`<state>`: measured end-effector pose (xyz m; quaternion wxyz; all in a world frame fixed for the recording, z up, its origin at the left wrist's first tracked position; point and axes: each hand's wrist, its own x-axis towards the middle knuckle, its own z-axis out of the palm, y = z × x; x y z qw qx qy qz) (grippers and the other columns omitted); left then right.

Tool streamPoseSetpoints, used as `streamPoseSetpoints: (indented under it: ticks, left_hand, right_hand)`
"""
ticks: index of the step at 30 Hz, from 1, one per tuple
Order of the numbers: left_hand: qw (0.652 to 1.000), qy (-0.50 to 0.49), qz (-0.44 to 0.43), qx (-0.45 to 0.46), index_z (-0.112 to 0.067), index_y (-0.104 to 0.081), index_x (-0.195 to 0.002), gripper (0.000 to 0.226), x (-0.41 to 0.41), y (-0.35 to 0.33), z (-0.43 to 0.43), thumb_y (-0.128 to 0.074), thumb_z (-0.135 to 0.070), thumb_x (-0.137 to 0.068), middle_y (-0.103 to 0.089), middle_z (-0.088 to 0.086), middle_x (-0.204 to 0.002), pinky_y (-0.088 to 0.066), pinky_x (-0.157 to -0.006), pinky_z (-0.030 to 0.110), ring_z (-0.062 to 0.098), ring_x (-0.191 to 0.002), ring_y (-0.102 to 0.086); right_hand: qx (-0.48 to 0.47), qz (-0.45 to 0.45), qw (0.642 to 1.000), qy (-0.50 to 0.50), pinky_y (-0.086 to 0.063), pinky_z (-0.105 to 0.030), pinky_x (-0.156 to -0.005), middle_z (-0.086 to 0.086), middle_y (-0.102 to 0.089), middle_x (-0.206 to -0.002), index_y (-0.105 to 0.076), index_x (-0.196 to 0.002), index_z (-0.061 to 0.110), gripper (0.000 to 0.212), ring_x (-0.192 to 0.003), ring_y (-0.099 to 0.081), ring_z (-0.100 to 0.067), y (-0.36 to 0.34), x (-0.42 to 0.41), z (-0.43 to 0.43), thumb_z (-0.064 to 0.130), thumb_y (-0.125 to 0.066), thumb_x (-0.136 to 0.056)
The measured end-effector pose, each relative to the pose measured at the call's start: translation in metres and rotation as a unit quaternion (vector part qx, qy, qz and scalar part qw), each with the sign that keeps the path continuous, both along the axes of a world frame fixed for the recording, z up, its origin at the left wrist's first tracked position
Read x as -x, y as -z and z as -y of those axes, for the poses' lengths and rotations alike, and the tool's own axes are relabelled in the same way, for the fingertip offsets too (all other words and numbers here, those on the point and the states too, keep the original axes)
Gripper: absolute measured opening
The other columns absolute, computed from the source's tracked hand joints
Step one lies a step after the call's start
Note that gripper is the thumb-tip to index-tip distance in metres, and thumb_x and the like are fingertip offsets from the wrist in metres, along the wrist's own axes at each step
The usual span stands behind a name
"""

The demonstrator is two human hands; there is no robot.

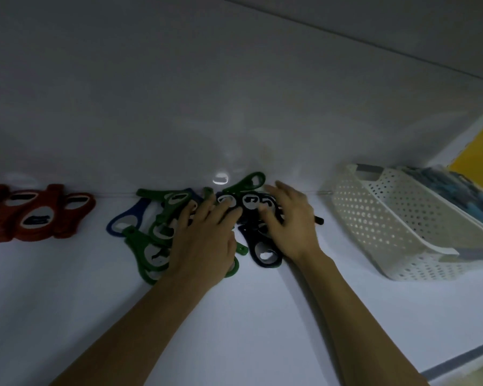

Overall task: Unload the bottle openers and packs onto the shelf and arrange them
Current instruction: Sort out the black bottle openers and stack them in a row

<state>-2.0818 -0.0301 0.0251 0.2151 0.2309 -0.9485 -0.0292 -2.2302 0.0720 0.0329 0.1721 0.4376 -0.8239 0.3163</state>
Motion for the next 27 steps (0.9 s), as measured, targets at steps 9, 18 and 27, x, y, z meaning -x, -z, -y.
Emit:
streamPoseSetpoints:
  ticks: [9, 18, 27]
  left_hand:
    - [0.999, -0.036, -0.026, -0.025, -0.020, -0.049, -0.127, 0.043, -0.001, 0.005, 0.001, -0.043, -0.043, -0.091, -0.054, -0.003, -0.130, -0.024, -0.107, 0.038, 0.018, -0.125, -0.042]
    - [0.998, -0.004, -0.050, -0.033, -0.017, -0.015, -0.150, 0.071, -0.002, 0.001, -0.002, -0.049, -0.039, -0.092, -0.019, 0.002, -0.157, -0.018, -0.114, 0.041, 0.021, -0.143, -0.019]
    - [0.958, 0.027, -0.225, -0.174, -0.010, -0.060, -0.116, 0.024, -0.009, -0.007, -0.002, -0.053, -0.016, -0.093, -0.066, 0.000, -0.075, -0.056, -0.055, 0.036, 0.017, -0.060, -0.063]
  right_hand:
    - [-0.154, -0.092, 0.984, -0.006, -0.037, -0.033, -0.088, 0.001, -0.068, -0.107, -0.065, -0.113, 0.021, 0.025, -0.099, -0.057, -0.022, -0.002, -0.011, 0.011, 0.024, -0.051, -0.092]
    - [0.205, 0.260, 0.943, -0.043, -0.053, -0.024, -0.062, 0.002, -0.069, -0.073, -0.070, -0.085, 0.014, 0.012, -0.065, -0.064, -0.011, -0.012, -0.024, 0.000, 0.017, -0.060, -0.093]
    - [0.265, 0.465, 0.839, -0.099, -0.051, -0.025, -0.061, -0.004, -0.068, -0.065, -0.073, -0.074, 0.016, 0.052, -0.059, -0.063, -0.016, -0.029, -0.021, -0.010, 0.054, -0.043, -0.094]
